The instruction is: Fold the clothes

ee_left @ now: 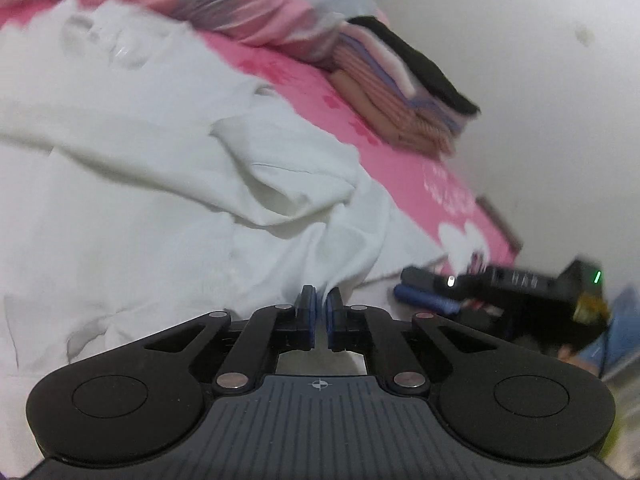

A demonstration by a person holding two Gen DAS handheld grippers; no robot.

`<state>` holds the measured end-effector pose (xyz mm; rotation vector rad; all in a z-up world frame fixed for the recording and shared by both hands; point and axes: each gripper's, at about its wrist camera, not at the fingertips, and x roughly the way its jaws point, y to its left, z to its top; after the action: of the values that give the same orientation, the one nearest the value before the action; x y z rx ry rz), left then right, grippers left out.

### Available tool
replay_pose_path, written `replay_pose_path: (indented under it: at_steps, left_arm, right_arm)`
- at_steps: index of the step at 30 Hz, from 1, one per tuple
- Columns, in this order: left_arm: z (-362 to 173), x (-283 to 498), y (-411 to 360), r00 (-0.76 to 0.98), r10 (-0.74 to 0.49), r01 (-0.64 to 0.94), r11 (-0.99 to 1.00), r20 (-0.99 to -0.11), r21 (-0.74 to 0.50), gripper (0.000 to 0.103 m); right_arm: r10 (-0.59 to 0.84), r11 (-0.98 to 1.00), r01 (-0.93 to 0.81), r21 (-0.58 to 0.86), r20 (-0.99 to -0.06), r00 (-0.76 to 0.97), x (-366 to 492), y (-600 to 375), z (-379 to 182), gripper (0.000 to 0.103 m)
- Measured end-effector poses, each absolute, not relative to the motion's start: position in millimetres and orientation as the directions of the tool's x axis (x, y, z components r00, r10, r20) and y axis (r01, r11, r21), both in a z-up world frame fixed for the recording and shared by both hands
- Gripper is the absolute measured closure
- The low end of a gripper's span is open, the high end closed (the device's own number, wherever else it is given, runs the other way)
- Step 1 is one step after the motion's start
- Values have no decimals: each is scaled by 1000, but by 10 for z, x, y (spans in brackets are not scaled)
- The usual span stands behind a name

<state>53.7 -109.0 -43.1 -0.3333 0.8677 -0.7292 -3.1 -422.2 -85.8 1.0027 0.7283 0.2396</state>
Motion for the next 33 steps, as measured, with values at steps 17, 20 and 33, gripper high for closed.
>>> replay_pose_path:
  at_steps: [17,20,33]
  left_arm:
    - [-724,929,-760,297,-851,191,498,-433,-846,99]
    - [-724,945,-772,259,-873,192,466,-414,-863,98]
    - [-526,819,-877,268,-819,337,572,-507,-747,77]
  right_arm:
    - [508,495,122,861,-400,763,98,-4151,-912,98]
    - [519,498,97,862,-385,763,30,-4198,-865,103]
    - [443,595,164,787,-492,750,-208,-4502,-816,101]
